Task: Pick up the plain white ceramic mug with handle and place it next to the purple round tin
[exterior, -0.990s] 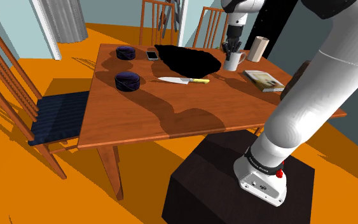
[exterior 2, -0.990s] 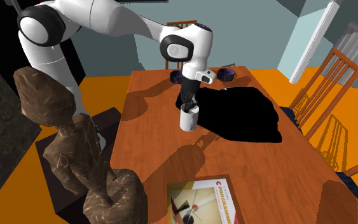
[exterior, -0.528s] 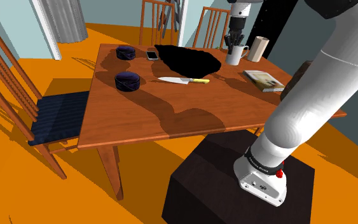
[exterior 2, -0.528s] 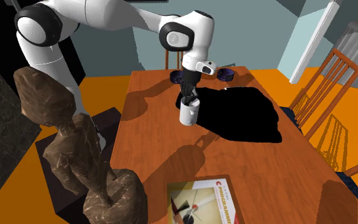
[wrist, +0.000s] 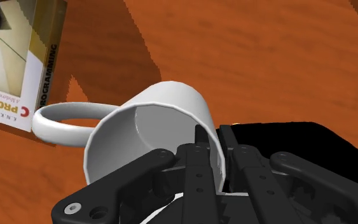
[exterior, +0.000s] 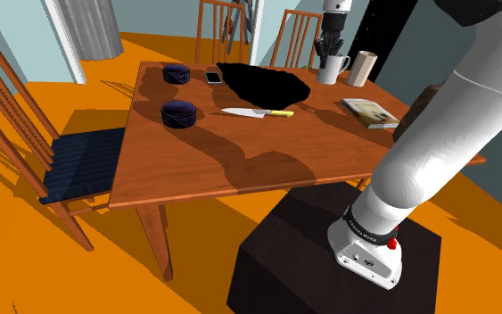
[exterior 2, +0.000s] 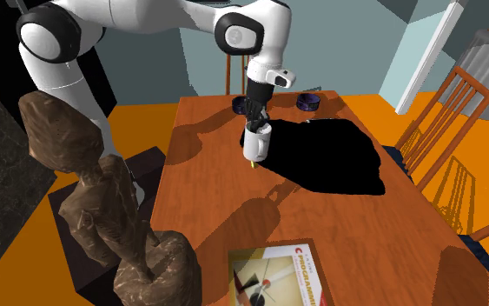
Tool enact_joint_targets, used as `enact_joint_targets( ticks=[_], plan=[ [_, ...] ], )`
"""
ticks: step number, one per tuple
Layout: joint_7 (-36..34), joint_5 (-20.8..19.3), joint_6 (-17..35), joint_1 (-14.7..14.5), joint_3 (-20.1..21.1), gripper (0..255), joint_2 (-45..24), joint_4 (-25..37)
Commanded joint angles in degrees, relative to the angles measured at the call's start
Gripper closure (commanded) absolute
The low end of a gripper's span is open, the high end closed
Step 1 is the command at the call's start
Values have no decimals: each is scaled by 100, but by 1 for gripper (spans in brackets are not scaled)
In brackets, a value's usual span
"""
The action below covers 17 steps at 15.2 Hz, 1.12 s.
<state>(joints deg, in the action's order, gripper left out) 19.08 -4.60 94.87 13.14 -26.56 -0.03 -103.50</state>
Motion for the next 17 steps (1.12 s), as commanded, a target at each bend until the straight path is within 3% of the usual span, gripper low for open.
enact_joint_targets(
  ticks=[1, 9, 17],
  plan=[
    [-285, -22, -23, -137, 136, 255, 149, -134],
    [-1441, 50, -47, -671, 751, 255, 546, -558],
    [-2508, 291, -78, -1184, 1352, 255, 547, -568]
  ],
)
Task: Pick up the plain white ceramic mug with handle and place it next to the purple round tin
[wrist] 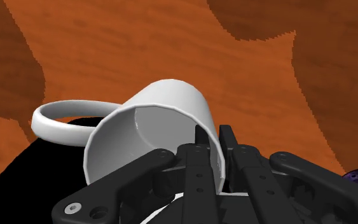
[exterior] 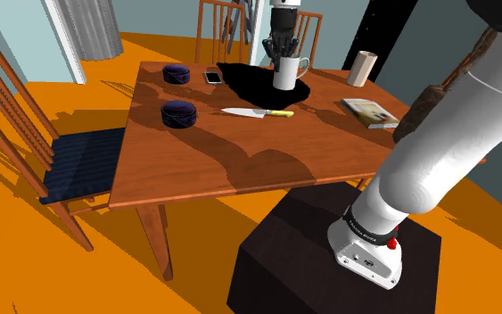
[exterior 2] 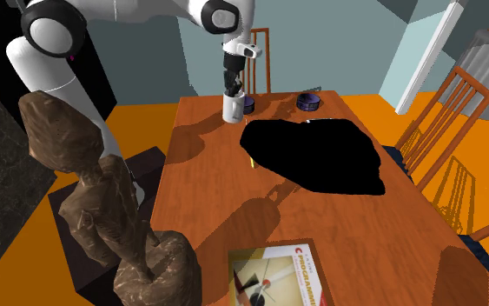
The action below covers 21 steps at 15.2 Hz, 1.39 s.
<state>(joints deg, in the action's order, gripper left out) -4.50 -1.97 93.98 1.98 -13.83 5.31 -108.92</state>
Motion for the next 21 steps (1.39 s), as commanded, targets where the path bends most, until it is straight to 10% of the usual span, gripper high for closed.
enact_joint_targets(
  ticks=[1, 21],
  plan=[
    [-277, 64, 6, -130, 151, 255, -13, 2],
    [-2645, 581, -322, -1361, 1359, 255, -1653, 2034]
  ],
)
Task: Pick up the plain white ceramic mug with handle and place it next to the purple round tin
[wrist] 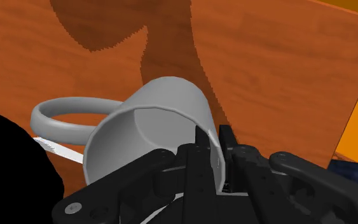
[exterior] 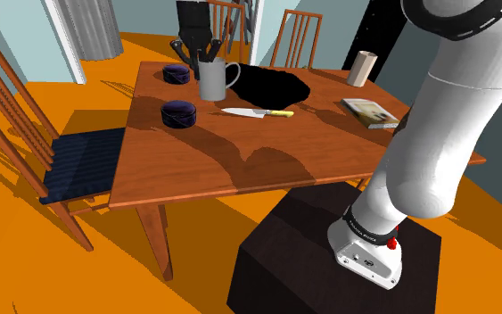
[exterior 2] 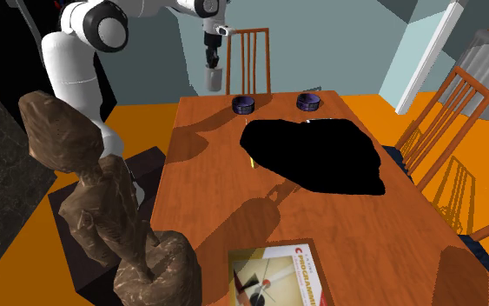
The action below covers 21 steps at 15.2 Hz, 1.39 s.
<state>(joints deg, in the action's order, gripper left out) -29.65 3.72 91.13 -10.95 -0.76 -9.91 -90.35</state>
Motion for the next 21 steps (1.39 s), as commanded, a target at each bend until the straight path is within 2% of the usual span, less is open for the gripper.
enact_joint_targets(
  ticks=[1, 5, 9, 11, 12, 21],
  plan=[
    [-240, 20, -80, -131, 97, 255, -271, 367],
    [-670, 30, -311, -391, 256, 255, -905, 1263],
    [-1085, 9, -682, -672, 381, 255, -1708, 2468],
    [-1287, -13, -967, -825, 430, 255, -2226, 3287],
    [-1459, -39, -1328, -966, 466, 255, -2804, 4239],
    [-1383, -21, -388, -945, 452, 255, -2445, 2938]
  ],
)
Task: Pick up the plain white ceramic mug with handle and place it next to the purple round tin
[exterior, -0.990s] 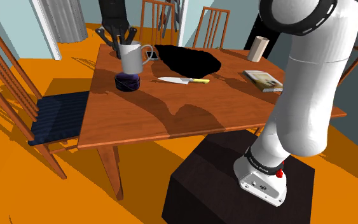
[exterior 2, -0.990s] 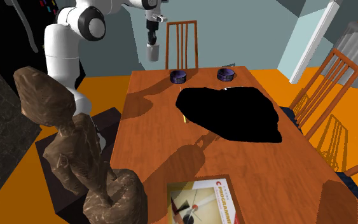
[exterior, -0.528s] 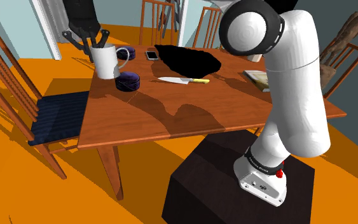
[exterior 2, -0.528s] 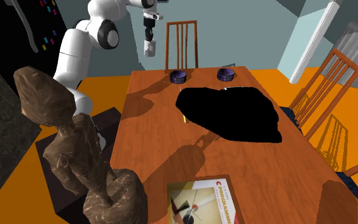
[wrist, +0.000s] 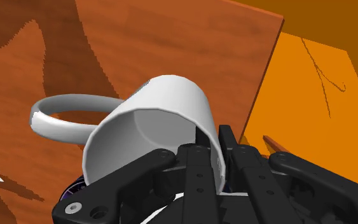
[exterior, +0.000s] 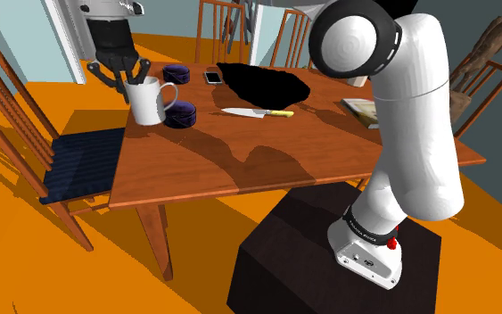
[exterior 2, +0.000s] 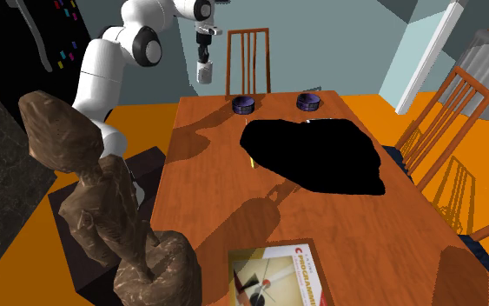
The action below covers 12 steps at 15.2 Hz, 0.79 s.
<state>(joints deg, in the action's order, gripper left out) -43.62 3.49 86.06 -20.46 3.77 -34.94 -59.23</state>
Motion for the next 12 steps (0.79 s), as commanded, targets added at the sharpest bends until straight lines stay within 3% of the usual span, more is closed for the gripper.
enact_joint_targets(
  ticks=[1, 12],
  plan=[
    [20, 3, 208, 8, -2, 255, 76, -281],
    [87, 10, 1080, 16, -9, 255, 119, -1199]
  ],
)
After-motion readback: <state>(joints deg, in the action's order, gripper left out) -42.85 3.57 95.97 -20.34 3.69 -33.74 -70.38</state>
